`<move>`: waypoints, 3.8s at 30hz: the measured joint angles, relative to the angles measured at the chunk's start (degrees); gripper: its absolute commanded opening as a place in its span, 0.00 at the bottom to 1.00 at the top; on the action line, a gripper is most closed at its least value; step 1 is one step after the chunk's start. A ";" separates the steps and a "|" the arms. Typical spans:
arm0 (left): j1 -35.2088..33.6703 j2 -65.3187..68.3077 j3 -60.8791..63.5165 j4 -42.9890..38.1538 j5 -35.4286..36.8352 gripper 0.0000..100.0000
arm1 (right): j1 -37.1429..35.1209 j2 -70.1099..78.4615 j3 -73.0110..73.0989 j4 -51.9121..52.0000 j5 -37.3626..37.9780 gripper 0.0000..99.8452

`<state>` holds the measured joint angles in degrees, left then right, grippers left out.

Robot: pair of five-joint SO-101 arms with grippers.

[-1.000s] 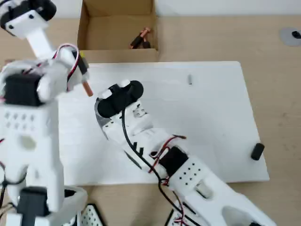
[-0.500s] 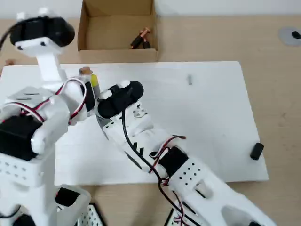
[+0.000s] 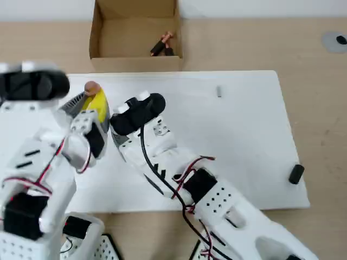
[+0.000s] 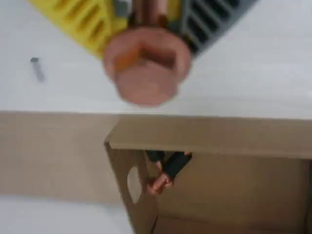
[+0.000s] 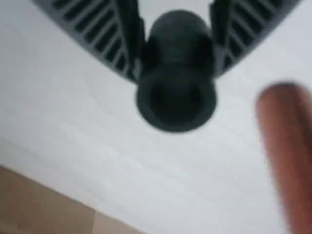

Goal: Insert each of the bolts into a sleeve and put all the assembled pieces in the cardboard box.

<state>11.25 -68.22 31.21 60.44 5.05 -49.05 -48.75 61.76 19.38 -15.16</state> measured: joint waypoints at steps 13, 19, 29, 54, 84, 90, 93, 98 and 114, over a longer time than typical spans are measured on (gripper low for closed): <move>0.00 -10.20 9.49 -3.87 -3.08 0.01 | 0.00 0.00 -1.85 4.13 -2.55 0.01; 0.00 -10.29 9.49 -3.87 -5.80 0.01 | 0.00 0.00 -1.85 4.13 -1.32 0.01; -9.85 -10.37 9.49 -9.41 -7.30 0.01 | -1.67 -2.55 10.29 -16.97 8.62 0.01; -1.41 -10.81 2.29 3.87 -7.30 0.01 | -6.59 -7.56 13.80 -20.75 8.09 0.01; -0.62 -10.81 9.58 -2.81 -7.30 0.01 | -6.59 -7.56 13.80 -20.04 7.03 0.01; -0.62 -10.81 9.85 -3.16 -7.30 0.01 | -6.59 -7.56 13.80 -20.04 6.86 0.01; -0.62 -11.08 10.55 -3.25 -7.30 0.01 | -6.59 -7.56 13.80 -20.04 6.86 0.01; -0.53 -12.04 13.36 -4.04 -9.58 0.01 | -6.59 -7.47 13.98 -19.96 6.86 0.01; -0.44 -35.69 28.13 -0.09 -15.74 0.01 | -7.12 -7.38 13.98 -19.78 6.86 0.01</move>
<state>10.81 -103.91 59.34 60.35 -10.68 -56.18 -56.13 75.74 -0.40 -8.31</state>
